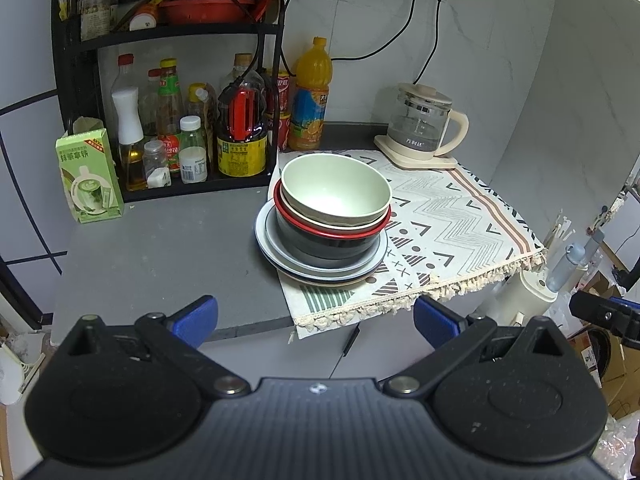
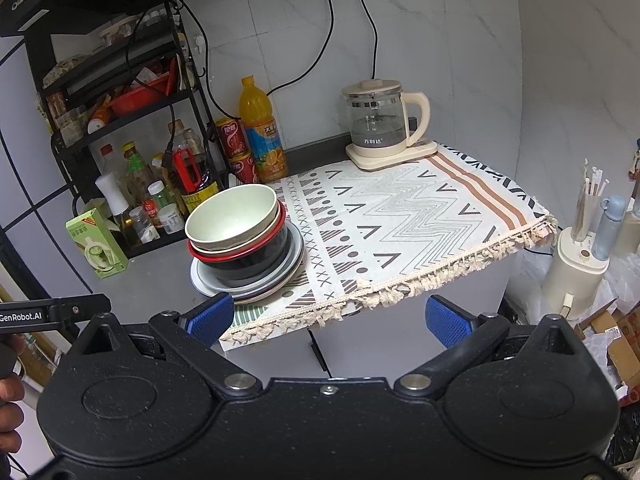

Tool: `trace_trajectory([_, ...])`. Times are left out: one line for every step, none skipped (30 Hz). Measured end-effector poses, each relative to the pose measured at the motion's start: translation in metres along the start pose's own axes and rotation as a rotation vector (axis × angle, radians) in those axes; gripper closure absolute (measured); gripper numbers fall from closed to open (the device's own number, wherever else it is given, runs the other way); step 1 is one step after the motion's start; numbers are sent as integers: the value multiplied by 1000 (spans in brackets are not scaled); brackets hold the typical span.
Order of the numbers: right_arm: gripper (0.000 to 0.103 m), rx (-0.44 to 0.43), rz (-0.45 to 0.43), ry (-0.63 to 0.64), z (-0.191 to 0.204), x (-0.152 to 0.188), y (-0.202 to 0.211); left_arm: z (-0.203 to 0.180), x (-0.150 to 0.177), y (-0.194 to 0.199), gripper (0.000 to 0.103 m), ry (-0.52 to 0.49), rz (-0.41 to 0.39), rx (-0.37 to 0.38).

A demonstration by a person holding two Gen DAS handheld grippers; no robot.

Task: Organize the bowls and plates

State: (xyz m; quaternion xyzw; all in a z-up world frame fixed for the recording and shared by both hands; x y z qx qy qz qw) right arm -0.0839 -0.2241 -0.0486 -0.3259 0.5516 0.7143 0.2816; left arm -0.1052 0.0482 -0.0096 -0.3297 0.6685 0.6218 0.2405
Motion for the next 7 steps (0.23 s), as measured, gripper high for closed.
trace_trajectory([0,2,1,-1,0,0,-1,0,0,-1,0,1,2,3])
trace_trajectory([0,4,3,-2,0,1,-2,0,0,-1,0,2,3,4])
trace_trajectory([0,5,4,-3,0,1,-3,0,0,-2,0,1,5,6])
trace_trajectory([0,7,6,-3,0,1,-3,0,0,-3,0,1,7,8])
trace_trajectory([0,9,7,-3,1,1,-4,0,1,-4,0,2,9,10])
trace_trajectory([0,10,8,-1,1,1,-5,0,1,-5,0,2,11,10])
trace_trajectory([0,11,8,0,2,1,-5,0,1,-7,0,1,13,11])
Point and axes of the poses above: each gripper's, at about its wrist camera, not at the fingertips, and y roughly against the way its jaws point, z to its left, x to its underside, the point moved 5 cm from there along -y, roughly the way its jaws point, and after that the axes turned 2 degrees about -x, right-handed, at the moved point
